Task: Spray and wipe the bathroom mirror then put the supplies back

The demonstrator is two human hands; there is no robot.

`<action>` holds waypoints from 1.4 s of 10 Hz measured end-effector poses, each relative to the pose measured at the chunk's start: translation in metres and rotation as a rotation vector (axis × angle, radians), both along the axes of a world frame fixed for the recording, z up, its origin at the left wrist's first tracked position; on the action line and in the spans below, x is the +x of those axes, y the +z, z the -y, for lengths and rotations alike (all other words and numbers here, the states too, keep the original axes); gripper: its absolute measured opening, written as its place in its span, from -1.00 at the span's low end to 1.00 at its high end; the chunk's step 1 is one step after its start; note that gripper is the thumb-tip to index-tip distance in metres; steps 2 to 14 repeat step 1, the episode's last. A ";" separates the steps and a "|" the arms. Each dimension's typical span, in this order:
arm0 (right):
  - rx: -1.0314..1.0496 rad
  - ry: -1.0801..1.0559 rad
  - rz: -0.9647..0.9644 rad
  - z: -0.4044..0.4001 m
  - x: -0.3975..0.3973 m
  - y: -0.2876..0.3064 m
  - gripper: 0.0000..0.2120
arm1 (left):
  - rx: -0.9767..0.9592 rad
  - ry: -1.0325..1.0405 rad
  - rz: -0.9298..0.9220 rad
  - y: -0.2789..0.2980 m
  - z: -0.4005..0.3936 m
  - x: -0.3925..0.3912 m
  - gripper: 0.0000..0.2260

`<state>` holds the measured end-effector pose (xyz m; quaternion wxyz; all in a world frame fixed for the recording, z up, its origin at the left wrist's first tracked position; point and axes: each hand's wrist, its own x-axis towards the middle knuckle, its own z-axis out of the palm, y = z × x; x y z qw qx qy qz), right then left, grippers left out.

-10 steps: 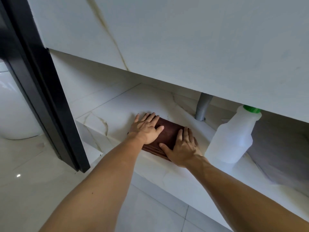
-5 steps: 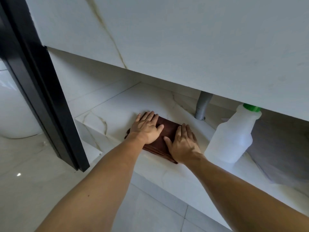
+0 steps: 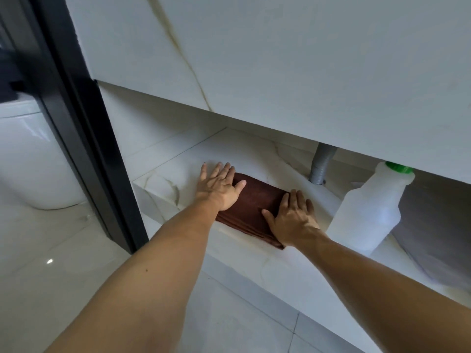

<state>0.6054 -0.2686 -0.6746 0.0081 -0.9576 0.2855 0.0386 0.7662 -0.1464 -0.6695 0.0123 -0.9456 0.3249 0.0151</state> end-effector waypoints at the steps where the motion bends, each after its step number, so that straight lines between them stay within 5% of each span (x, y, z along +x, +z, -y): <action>1: -0.003 -0.015 0.050 0.000 -0.001 0.010 -0.19 | -0.068 0.038 0.034 0.017 -0.018 0.007 -0.39; 14: -0.003 -0.015 0.050 0.000 -0.001 0.010 -0.19 | -0.068 0.038 0.034 0.017 -0.018 0.007 -0.39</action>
